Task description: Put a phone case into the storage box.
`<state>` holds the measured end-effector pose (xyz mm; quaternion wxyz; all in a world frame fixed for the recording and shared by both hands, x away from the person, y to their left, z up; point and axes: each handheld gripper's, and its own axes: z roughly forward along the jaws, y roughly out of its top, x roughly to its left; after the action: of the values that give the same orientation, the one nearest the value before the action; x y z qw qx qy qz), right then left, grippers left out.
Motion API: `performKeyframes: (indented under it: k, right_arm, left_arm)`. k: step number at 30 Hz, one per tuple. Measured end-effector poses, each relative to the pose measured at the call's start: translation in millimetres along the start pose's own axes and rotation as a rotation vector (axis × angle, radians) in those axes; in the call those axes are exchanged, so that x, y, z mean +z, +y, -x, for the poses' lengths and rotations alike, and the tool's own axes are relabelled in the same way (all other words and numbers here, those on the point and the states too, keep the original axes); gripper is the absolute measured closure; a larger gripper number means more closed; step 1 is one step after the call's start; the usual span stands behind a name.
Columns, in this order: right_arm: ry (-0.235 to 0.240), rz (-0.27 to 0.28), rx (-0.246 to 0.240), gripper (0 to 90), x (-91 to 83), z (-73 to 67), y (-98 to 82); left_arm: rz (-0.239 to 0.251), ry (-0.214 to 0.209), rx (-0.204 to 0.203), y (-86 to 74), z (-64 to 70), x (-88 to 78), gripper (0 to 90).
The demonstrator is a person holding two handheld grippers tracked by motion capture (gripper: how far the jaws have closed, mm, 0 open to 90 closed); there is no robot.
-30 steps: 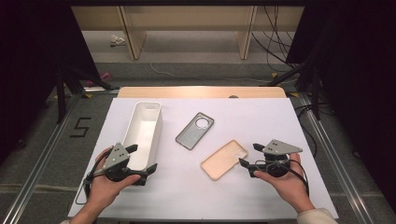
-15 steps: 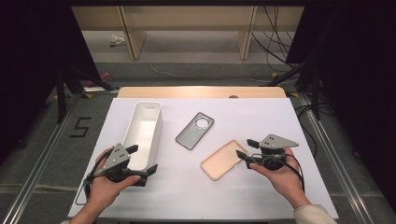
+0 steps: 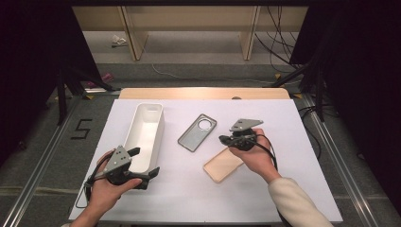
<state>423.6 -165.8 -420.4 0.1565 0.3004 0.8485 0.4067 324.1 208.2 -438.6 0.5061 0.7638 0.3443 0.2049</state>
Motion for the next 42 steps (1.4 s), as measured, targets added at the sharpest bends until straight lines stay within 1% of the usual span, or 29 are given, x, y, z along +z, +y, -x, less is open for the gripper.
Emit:
performKeyframes:
  k: [1,2,3,4,5,7,11,14,16,17,21,24,25,27,32,34,36,40,41,42]
  right_arm:
    - [0.003,-0.004,-0.006,90.0,5.4,-0.1,2.8]
    - [0.003,-0.004,-0.006,90.0,5.4,-0.1,2.8]
    - [0.012,-0.026,-0.005,90.0,22.0,-1.5,10.4]
    - [0.012,-0.026,-0.005,90.0,22.0,-1.5,10.4]
    - [0.018,-0.056,-0.015,90.0,39.1,-2.5,17.2]
    - [0.029,-0.073,-0.004,90.0,51.4,-2.7,22.6]
    - [0.035,-0.119,-0.008,90.0,77.0,-4.8,32.5]
    - [0.036,-0.154,-0.015,90.0,92.4,-8.4,35.5]
    - [0.036,-0.162,-0.018,90.0,95.5,-9.5,35.9]
    - [0.039,-0.182,-0.013,90.0,104.2,-13.7,36.1]
    - [0.051,-0.207,-0.017,90.0,113.9,-20.4,34.9]
    - [0.049,-0.226,-0.026,90.0,118.9,-24.8,34.6]
    - [0.049,-0.226,-0.026,90.0,118.9,-24.8,34.6]
    - [0.054,-0.244,-0.03,90.0,121.5,-26.0,33.6]
    - [0.044,-0.268,-0.036,90.0,124.2,-25.1,31.1]
    - [0.049,-0.278,-0.034,90.0,124.9,-25.1,30.3]
    - [0.043,-0.295,-0.045,90.0,124.9,-25.0,29.8]
    - [0.045,-0.304,-0.044,90.0,124.0,-23.6,29.8]
    - [0.044,-0.32,-0.047,90.0,122.4,-22.1,30.1]
    - [0.044,-0.32,-0.047,90.0,122.4,-22.1,30.1]
  left_arm:
    - [-0.001,-0.001,0.0,-0.1,0.3,0.0,0.9]
    - [-0.001,-0.001,0.0,-0.1,0.3,0.0,0.9]
    - [-0.002,-0.004,0.0,-0.1,0.8,0.2,0.9]
    - [-0.002,-0.004,0.0,-0.1,0.8,0.2,0.9]
    - [-0.002,-0.006,0.002,0.0,1.3,0.2,0.9]
    - [-0.002,-0.006,0.002,-0.1,1.4,0.1,0.9]
    - [-0.002,-0.006,0.0,-0.6,0.4,-0.3,0.9]
    - [0.001,-0.008,-0.004,-0.9,0.0,-0.4,0.9]
    - [0.0,-0.009,-0.005,-0.8,0.2,-0.4,0.9]
    - [-0.001,-0.011,-0.004,-0.6,0.8,-0.2,1.0]
    - [0.0,-0.011,-0.002,-0.3,1.5,-0.4,0.9]
    - [0.001,-0.012,-0.003,-0.5,1.3,-0.3,0.9]
    - [0.001,-0.012,-0.003,-0.5,1.3,-0.3,0.9]
    - [0.0,-0.013,-0.002,-0.4,1.3,0.0,0.9]
    - [-0.001,-0.013,-0.001,-0.3,1.8,-0.1,0.9]
    - [0.0,-0.012,-0.002,-0.5,1.5,-0.2,0.9]
    - [-0.001,-0.012,-0.002,-0.6,1.1,0.0,0.9]
    - [-0.002,-0.012,-0.001,-0.6,1.0,0.4,0.9]
    - [-0.001,-0.013,0.0,-0.5,1.3,0.3,0.9]
    - [-0.001,-0.013,0.0,-0.5,1.3,0.3,0.9]
